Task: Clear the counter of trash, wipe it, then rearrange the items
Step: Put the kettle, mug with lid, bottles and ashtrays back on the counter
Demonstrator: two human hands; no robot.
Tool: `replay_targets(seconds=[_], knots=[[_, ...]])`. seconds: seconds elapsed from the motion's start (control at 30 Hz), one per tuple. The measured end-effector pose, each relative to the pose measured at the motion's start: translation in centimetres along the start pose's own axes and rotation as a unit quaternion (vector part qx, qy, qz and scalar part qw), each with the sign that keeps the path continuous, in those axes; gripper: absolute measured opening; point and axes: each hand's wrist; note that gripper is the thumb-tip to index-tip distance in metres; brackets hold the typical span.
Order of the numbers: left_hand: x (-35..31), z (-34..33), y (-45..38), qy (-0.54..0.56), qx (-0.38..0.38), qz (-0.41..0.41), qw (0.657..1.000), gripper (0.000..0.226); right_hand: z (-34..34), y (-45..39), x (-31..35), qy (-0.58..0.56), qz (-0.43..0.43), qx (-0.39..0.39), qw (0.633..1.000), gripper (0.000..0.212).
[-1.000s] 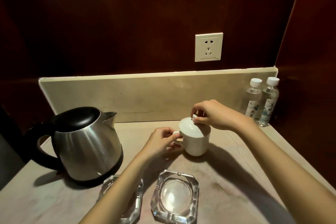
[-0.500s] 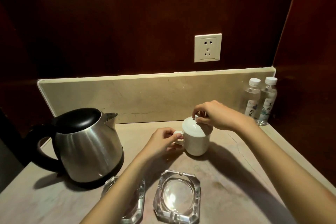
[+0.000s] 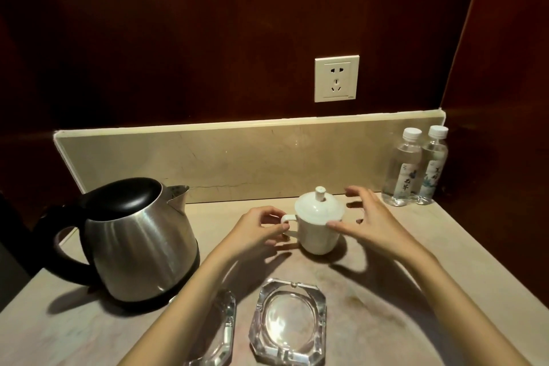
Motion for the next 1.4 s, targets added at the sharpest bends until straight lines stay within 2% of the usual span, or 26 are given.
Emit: replay_targets(seconds=[0.07, 0.17, 0.33, 0.43, 0.53, 0.67, 0.97, 1.4], knots=[[0.0, 0.4, -0.3, -0.041, -0.006, -0.019, 0.999, 0.028, -1.3, 0.5, -1.4, -0.017, -0.026, 0.017, 0.999, 0.096], [-0.3, 0.2, -0.7, -0.13, -0.012, -0.073, 0.989, 0.038, -3.3, 0.5, -2.3, -0.043, -0.025, 0.005, 0.999, 0.092], [-0.7, -1.6, -0.7, -0.112, -0.027, -0.098, 0.988, 0.041, -4.9, 0.3, -2.9, -0.074, -0.023, -0.035, 0.996, 0.081], [-0.1, -2.0, -1.9, -0.21, -0.05, -0.141, 0.966, 0.041, -4.4, 0.1, -3.3, -0.088, -0.013, -0.042, 0.995, 0.08], [0.0, -2.7, -3.9, -0.242, -0.041, -0.164, 0.955, 0.041, -3.4, -0.4, -3.5, -0.077, -0.008, -0.059, 0.995, 0.079], [-1.2, -4.0, -6.2, -0.295, -0.07, -0.202, 0.931, 0.04, -1.5, -1.2, -4.6, -0.059, -0.019, -0.077, 0.995, 0.072], [-2.6, -7.9, -11.1, -0.262, -0.074, -0.192, 0.943, 0.046, 2.7, -4.1, -7.3, 0.048, -0.046, -0.1, 0.993, 0.053], [-3.5, -9.9, -15.1, -0.295, -0.075, -0.175, 0.936, 0.042, 4.6, -6.3, -8.9, 0.057, -0.066, -0.129, 0.988, 0.044]])
Point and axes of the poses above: each hand's wrist, its own y-axis away from the middle knuckle, its own z-axis out of the back of the hand, x = y × z, and after that the axes turned 7 degrees about -y, right-handed
